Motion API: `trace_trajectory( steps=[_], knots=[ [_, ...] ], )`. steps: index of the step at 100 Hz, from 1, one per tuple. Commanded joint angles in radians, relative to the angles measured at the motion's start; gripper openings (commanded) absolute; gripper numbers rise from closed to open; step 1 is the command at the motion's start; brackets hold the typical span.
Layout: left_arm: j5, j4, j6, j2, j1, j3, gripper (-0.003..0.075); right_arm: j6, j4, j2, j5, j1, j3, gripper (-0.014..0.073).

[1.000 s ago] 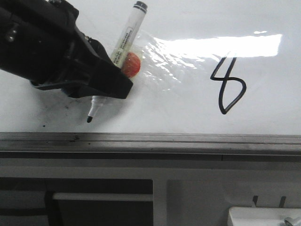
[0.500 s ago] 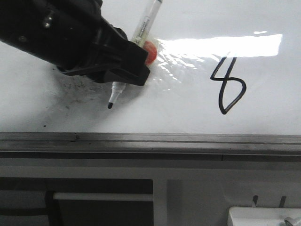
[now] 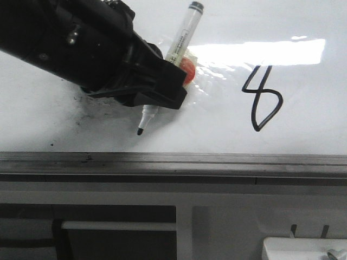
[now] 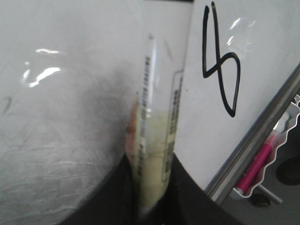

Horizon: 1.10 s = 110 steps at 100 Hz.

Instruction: Write number 8 on whiteboard

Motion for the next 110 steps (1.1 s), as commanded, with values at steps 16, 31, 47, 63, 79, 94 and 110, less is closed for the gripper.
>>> trace_trajectory(
  steps=[16,31,47,63,79,94,110],
  knots=[
    [-0.231,-0.045,0.005,-0.002,0.014,-0.02,0.025,-0.007,-0.004,-0.001,-0.003,-0.003,-0.027,-0.0064],
    [-0.26,-0.045,0.005,-0.002,0.014,-0.02,0.0422,-0.007,-0.004,-0.001,-0.004,-0.003,-0.027,-0.0064],
    [-0.261,-0.045,0.005,-0.002,0.014,-0.02,0.0428,-0.007,-0.004,-0.001,-0.004,-0.003,-0.027,-0.0064],
    [-0.24,-0.045,0.005,-0.005,0.014,-0.023,0.0501,-0.007,-0.004,-0.001,-0.004,-0.003,-0.027,-0.0064],
    [-0.149,-0.045,0.005,-0.091,0.014,-0.032,0.0591,-0.007,-0.002,-0.001,-0.004,-0.003,-0.027,-0.0064],
    [-0.068,-0.045,0.005,-0.258,0.014,-0.032,0.0588,-0.007,-0.002,-0.001,0.014,-0.003,-0.027,-0.0064],
    [-0.1,-0.045,0.005,-0.528,0.014,0.045,0.0491,-0.011,-0.002,-0.019,0.089,-0.003,-0.022,-0.0064]
  ],
)
